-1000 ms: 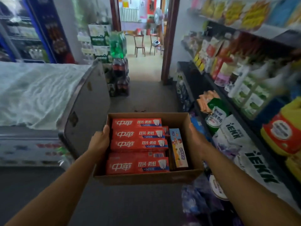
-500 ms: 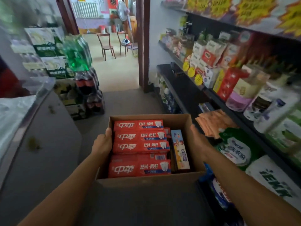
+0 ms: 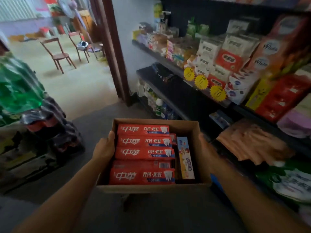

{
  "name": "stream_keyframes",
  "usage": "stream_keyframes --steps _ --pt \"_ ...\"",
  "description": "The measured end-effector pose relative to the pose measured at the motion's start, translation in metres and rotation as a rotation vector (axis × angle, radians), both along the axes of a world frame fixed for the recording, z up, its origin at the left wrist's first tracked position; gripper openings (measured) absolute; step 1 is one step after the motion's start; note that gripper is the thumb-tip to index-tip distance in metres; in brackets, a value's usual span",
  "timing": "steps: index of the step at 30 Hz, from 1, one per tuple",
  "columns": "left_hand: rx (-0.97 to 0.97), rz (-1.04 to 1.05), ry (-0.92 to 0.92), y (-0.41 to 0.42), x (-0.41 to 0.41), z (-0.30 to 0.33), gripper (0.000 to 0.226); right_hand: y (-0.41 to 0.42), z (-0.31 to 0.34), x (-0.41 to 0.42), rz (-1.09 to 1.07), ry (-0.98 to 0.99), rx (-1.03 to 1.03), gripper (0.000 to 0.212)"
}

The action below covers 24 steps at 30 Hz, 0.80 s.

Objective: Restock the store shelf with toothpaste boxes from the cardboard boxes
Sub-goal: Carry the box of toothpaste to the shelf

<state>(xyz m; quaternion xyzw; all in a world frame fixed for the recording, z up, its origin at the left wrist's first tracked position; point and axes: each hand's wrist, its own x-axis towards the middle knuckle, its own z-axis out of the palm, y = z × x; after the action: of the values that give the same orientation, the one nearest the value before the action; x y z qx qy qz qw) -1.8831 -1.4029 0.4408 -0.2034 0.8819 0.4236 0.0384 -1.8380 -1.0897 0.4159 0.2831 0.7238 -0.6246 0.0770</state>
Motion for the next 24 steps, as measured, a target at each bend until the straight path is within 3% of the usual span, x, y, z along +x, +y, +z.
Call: stream_keyframes --steps 8,15,24 --pt "0.03 -0.299 -0.078 0.034 -0.191 -0.043 0.054 0.005 -0.063 -0.116 -0.417 -0.114 -0.139 0.046" --pt "-0.066 -0.437 -0.157 0.074 -0.326 -0.141 0.065 0.01 -0.144 -0.195 -0.662 -0.234 -0.31 0.037" --pt "-0.08 -0.667 -0.288 0.119 -0.436 -0.304 0.07 0.004 -0.282 -0.243 -0.927 -0.268 -0.371 0.045"
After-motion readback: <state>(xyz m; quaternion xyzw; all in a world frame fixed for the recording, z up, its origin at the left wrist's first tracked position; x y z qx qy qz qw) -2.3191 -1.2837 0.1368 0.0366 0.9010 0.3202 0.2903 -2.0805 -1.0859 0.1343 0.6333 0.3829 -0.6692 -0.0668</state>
